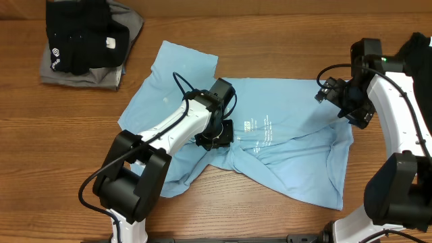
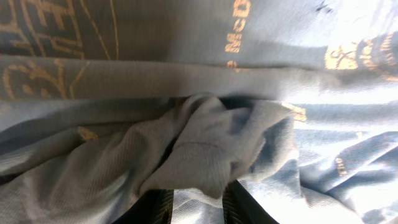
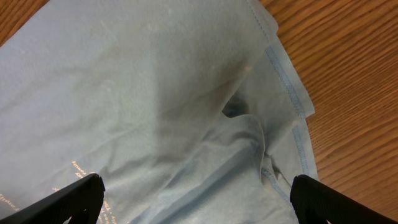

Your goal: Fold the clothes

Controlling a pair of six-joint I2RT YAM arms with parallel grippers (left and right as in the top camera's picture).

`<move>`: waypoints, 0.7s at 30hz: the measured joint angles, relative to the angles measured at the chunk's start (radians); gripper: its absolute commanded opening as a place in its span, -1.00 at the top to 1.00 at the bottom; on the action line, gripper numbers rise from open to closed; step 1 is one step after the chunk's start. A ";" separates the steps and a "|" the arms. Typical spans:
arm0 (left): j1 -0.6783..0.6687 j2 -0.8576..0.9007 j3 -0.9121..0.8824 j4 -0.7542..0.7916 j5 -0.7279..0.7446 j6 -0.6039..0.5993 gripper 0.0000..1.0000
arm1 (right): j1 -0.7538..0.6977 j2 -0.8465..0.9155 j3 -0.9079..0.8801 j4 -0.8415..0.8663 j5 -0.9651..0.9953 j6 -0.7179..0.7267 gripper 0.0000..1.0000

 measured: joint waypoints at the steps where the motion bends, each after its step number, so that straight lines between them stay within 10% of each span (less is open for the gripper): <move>1: 0.000 0.000 -0.002 0.000 0.000 0.000 0.40 | 0.000 0.000 0.000 0.000 0.000 0.000 -1.00; 21: -0.029 0.000 -0.005 0.042 -0.001 0.008 0.35 | 0.000 0.000 0.000 0.000 0.000 0.000 -1.00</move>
